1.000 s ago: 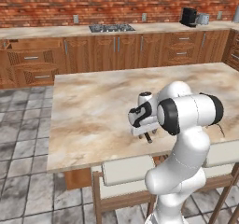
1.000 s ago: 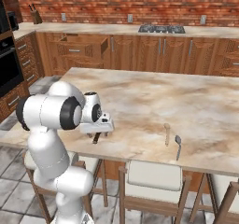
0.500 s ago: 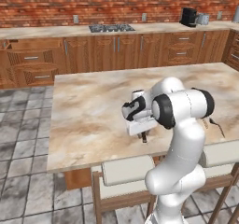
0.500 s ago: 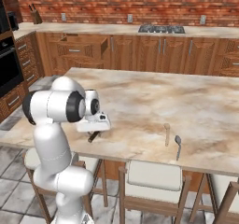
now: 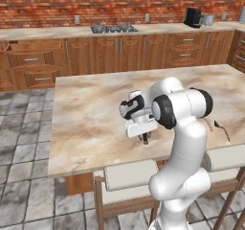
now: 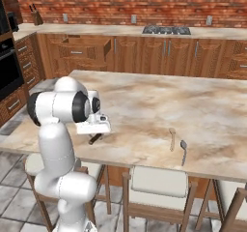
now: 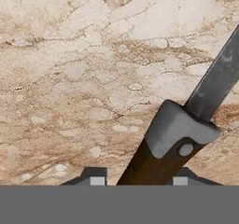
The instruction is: Pick up the metallic utensils from the counter and place them in the open drawer. Make sure not to pick up any wooden utensils.
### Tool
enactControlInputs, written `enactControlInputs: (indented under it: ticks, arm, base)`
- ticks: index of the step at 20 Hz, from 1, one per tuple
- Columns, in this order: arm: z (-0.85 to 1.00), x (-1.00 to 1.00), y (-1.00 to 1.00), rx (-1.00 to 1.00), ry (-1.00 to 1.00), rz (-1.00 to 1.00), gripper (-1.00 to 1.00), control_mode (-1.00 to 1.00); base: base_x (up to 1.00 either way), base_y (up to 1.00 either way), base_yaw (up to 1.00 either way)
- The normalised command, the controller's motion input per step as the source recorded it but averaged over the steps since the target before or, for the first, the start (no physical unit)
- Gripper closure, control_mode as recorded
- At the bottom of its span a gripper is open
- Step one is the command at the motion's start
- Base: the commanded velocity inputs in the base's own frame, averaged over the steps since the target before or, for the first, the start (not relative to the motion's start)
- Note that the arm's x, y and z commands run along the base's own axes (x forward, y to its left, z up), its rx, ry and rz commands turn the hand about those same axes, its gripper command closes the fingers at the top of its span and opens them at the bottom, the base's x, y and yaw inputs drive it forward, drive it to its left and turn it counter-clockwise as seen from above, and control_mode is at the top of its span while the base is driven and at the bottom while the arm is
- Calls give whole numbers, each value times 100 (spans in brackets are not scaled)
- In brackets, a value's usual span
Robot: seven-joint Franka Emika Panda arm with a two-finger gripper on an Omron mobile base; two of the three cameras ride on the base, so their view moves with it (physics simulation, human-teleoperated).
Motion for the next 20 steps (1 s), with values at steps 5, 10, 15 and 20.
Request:
enactControlInputs:
  ticks: [5,10,15,20]
  arm:
    - [48,-55,-7,1,-22,0,100,-100]
    - [64,-83,-2,0,-32,4,100,-100]
    - [80,-80,0,0,-39,1,100,-100]
    - [89,-75,0,0,-40,1,100,-100]
  base:
    - [0,0,0]
    - [0,0,0]
    - [0,0,0]
    - [0,0,0]
